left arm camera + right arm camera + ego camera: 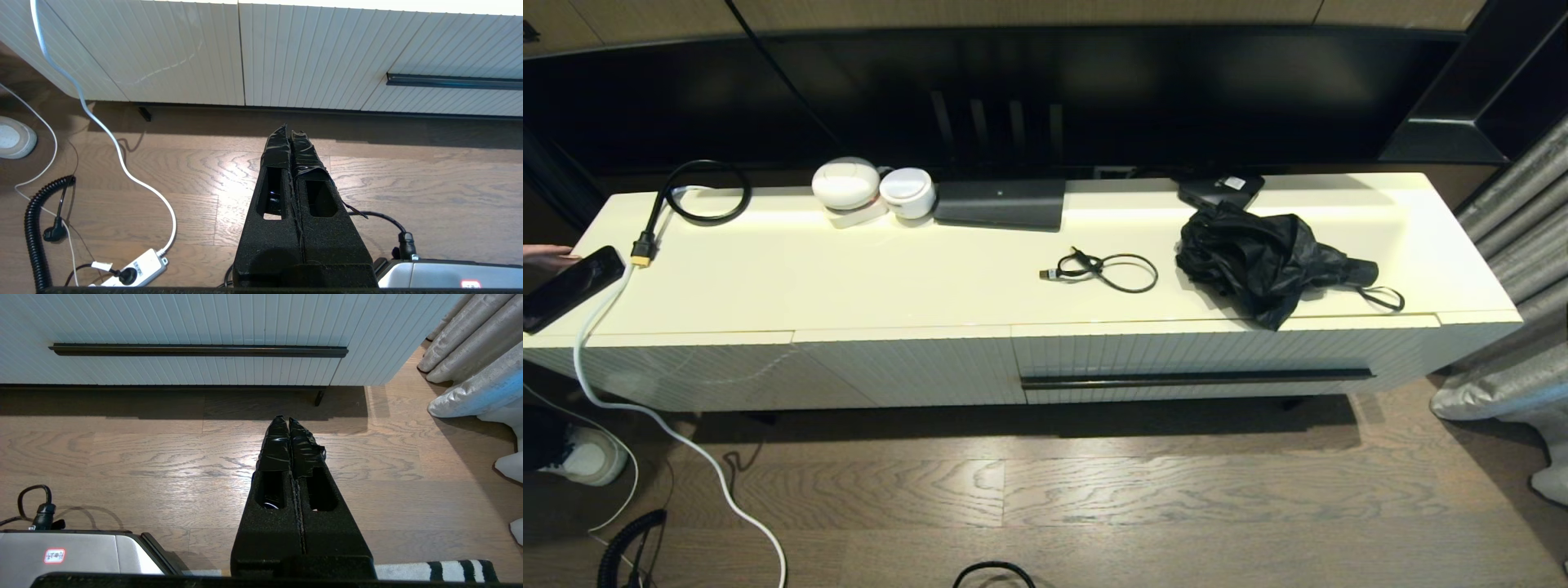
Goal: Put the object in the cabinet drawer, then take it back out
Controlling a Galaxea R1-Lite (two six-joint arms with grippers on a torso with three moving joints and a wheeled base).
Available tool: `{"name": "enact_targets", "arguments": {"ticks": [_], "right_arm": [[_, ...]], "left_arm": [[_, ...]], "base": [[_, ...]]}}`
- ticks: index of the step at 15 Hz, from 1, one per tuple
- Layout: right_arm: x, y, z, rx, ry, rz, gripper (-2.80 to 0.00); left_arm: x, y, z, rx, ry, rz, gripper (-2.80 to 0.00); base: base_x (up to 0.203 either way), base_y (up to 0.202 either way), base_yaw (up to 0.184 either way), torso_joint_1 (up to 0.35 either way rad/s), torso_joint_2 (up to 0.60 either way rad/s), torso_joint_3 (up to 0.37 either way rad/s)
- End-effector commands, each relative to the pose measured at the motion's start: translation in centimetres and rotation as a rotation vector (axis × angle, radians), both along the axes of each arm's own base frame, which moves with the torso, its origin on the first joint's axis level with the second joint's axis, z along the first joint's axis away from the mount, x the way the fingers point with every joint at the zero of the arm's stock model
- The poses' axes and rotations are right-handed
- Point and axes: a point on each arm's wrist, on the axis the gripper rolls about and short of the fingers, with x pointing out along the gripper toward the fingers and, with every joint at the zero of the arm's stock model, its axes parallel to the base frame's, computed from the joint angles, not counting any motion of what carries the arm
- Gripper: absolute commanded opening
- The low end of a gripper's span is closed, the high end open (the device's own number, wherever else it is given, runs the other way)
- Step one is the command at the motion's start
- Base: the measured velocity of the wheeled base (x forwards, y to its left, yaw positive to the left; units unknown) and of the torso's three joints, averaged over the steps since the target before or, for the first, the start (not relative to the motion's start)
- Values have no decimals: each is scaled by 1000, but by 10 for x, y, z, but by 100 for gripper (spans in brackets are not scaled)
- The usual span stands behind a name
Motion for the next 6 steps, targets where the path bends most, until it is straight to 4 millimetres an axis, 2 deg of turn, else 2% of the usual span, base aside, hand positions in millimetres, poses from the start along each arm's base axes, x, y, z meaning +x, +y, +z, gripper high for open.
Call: {"name": "enact_targets", "arguments": {"ticks": [1, 6], "right_arm": [[0, 0, 0, -1, 1, 1, -280], [0, 0, 0, 10, 1, 1, -280]], "left_arm": [[0, 0, 0, -1, 2, 0, -280], [0, 0, 0, -1, 0, 0, -280]], "base": [[0, 0, 0, 0, 0, 0], [0, 0, 0, 0, 0, 0]]}}
